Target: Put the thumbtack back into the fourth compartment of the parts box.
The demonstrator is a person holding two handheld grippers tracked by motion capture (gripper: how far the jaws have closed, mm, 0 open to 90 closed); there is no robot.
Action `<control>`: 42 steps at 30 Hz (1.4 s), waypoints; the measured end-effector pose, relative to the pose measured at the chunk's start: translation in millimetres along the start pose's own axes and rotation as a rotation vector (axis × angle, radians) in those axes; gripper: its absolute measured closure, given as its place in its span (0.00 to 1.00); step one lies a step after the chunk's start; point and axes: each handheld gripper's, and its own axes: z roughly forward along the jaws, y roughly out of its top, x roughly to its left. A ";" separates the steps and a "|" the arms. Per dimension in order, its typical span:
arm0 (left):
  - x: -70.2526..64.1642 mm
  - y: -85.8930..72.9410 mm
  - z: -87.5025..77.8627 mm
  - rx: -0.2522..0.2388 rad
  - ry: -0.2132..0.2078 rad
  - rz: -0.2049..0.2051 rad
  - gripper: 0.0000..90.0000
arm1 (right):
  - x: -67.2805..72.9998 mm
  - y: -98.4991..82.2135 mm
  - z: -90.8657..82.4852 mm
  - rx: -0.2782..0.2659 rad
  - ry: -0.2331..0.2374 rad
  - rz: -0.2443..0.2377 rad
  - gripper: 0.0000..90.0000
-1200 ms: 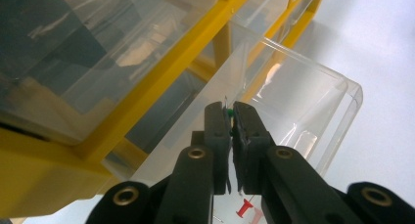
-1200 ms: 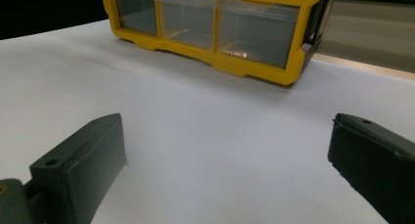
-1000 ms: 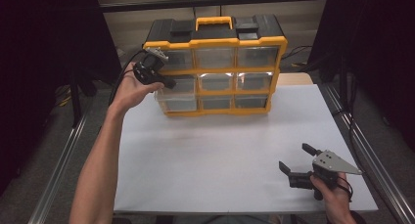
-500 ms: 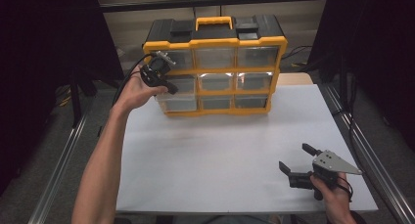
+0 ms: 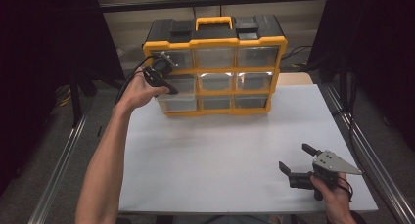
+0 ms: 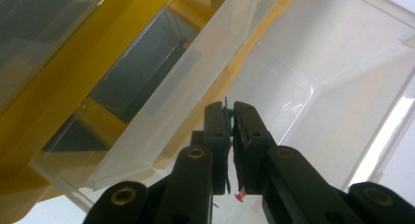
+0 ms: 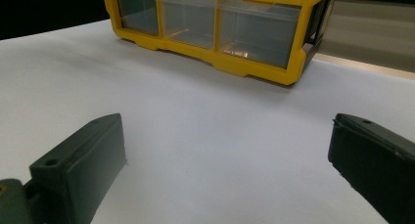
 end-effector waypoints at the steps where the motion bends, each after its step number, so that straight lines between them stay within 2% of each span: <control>1: 0.9 0.0 -0.3 0.008 0.003 0.012 0.95 | 0.0 0.0 0.0 0.000 -0.001 0.001 0.01; 2: 0.1 -0.3 0.4 0.003 0.007 -0.003 0.95 | -0.1 -0.1 0.2 0.000 -0.002 -0.001 0.01; 6: 1.0 -0.9 0.8 0.006 0.003 -0.006 0.94 | 0.0 -0.1 0.6 -0.001 0.001 -0.002 0.01; 7: 0.2 -1.5 1.8 -0.011 0.002 -0.029 0.94 | 0.0 -0.1 0.6 -0.001 -0.002 -0.001 0.01; 9: 3.1 -1.9 1.7 -0.005 0.004 -0.006 0.94 | -0.2 0.0 0.5 0.000 -0.001 0.000 0.01; 11: 3.4 -2.7 0.6 0.004 -0.009 -0.011 0.94 | -0.1 -0.1 0.3 0.001 0.000 0.002 0.01; 13: 4.1 -2.8 -0.1 0.004 0.001 -0.013 0.94 | -0.1 0.0 0.3 0.000 0.001 0.003 0.01; 17: 5.1 -3.8 -0.5 0.012 -0.005 -0.016 0.91 | -0.3 0.0 0.6 -0.001 0.001 0.000 0.01; 18: 5.9 -4.1 -0.6 0.009 -0.007 -0.008 0.91 | -0.2 0.0 0.6 -0.002 0.000 0.001 0.01; 19: 5.6 -4.5 -0.3 0.001 -0.007 -0.016 0.91 | -0.1 0.0 0.7 -0.001 0.003 0.003 0.01; 20: 3.6 -5.0 0.7 -0.026 -0.003 -0.046 0.90 | -0.1 0.0 0.8 0.000 0.001 0.004 0.01; 21: 5.5 -5.0 -1.5 -0.010 -0.009 -0.016 0.90 | -0.1 0.0 0.7 -0.001 0.002 0.004 0.01; 22: 4.6 -5.0 -2.0 -0.019 -0.011 -0.024 0.89 | -0.2 0.0 0.6 -0.001 0.002 0.001 0.01; 23: 2.5 -5.1 -1.7 -0.041 -0.005 -0.050 0.88 | -0.2 -0.1 0.6 -0.001 0.001 0.000 0.01; 24: 4.7 -4.9 -4.2 -0.015 -0.003 -0.007 0.88 | -0.2 0.0 0.6 0.000 0.002 0.001 0.01; 25: 1.9 -5.3 -2.8 -0.051 0.000 -0.047 0.88 | -0.3 0.0 0.5 -0.001 0.002 0.001 0.01; 26: 4.1 -5.4 -5.7 -0.030 0.004 -0.006 0.88 | -0.2 0.0 0.5 0.000 0.002 0.002 0.01; 27: 2.2 -6.1 -5.8 -0.059 0.002 -0.030 0.87 | -0.1 0.0 0.3 0.001 -0.001 0.005 0.01; 28: 3.3 -6.4 -7.8 -0.049 0.012 -0.004 0.87 | -0.2 0.1 0.0 0.000 0.003 0.003 0.01; 30: 3.2 -7.7 -10.1 -0.065 0.014 0.008 0.86 | -0.2 0.1 -0.1 -0.001 0.001 0.004 0.01; 31: 0.4 -9.0 -9.8 -0.103 0.025 -0.029 0.84 | -0.3 0.1 0.0 -0.003 0.002 0.005 0.01; 32: -0.6 -10.1 -10.8 -0.133 0.026 -0.045 0.83 | -0.3 0.1 -0.3 -0.004 -0.001 0.006 0.01; 33: 2.0 -11.2 -14.7 -0.127 0.037 -0.013 0.82 | -0.3 0.0 -0.1 -0.006 -0.003 0.005 0.01; 34: -0.8 -12.0 -14.0 -0.174 0.052 -0.061 0.78 | -0.4 0.0 -0.3 -0.003 -0.001 0.006 0.01; 35: 1.5 -12.5 -17.1 -0.150 0.050 -0.020 0.77 | -0.5 0.1 -0.1 -0.002 -0.002 0.006 0.01; 37: -0.9 -14.4 -18.1 -0.195 0.046 -0.039 0.75 | -0.2 0.2 -0.1 -0.001 -0.001 0.004 0.01; 39: -3.8 -16.2 -19.0 -0.234 0.059 -0.056 0.70 | 0.0 0.1 -0.1 -0.004 0.000 0.002 0.01; 40: -4.0 -16.9 -20.8 -0.226 0.070 -0.040 0.66 | -0.1 0.1 -0.1 -0.004 -0.001 0.005 0.01; 42: -7.2 -18.1 -21.7 -0.251 0.086 -0.066 0.56 | -0.4 0.1 0.0 -0.002 -0.003 0.006 0.01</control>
